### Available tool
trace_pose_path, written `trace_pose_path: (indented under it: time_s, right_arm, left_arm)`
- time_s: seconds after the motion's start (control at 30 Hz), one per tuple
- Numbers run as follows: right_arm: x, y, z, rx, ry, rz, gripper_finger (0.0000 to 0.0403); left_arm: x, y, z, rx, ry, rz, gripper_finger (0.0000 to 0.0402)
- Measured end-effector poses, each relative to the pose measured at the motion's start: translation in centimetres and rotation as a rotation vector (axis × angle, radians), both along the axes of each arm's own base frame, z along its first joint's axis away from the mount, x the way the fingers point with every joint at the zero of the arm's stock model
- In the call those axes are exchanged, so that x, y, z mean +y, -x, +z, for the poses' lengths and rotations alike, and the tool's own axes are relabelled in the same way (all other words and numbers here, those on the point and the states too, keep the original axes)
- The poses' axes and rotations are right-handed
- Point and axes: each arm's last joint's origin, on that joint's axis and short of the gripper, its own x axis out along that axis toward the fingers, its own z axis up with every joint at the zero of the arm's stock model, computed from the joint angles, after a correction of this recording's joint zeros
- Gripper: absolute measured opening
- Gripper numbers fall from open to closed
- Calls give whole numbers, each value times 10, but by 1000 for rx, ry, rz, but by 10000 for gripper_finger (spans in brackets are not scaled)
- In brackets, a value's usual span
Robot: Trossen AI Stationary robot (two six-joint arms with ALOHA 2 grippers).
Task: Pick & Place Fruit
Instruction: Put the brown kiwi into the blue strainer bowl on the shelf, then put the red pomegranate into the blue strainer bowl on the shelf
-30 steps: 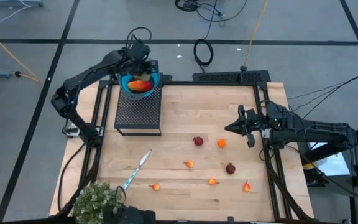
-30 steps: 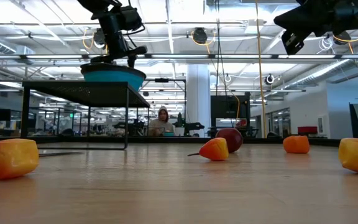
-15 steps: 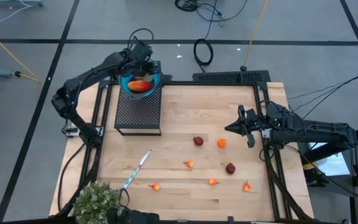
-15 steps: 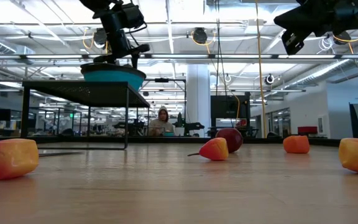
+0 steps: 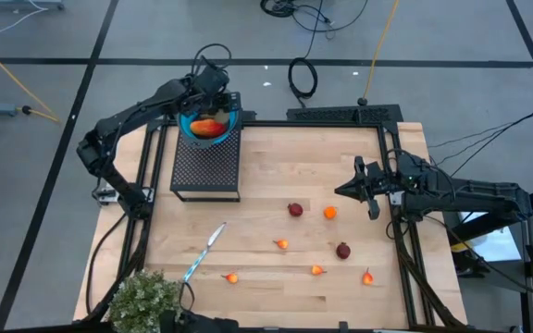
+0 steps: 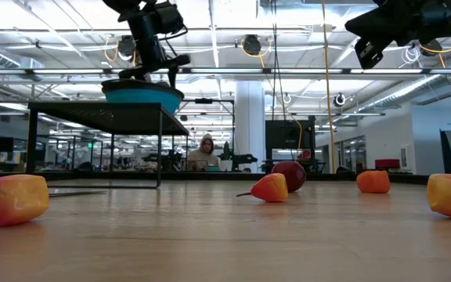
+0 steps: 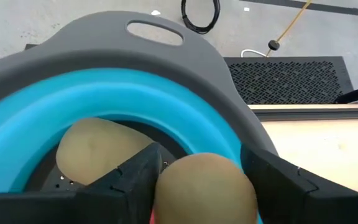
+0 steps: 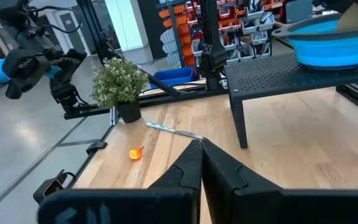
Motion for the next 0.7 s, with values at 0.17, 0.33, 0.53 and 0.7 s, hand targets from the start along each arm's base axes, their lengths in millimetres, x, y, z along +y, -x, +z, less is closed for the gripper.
trace_pose_path:
  time_s: [0.17,0.33,0.53,0.7]
  right_arm:
    - [0,0,0,0,0,0,0]
    - [0,0,0,0,0,0,0]
    - [0,0,0,0,0,0,0]
    - [0,0,0,0,0,0,0]
  left_arm:
    - [0,0,0,12,-8,-11,255]
    - [-1,2,2,-2,-4,-12,276]
    - [-5,16,26,-138,-15,-53,273]
    - [-29,25,53,-270,-29,-180,257]
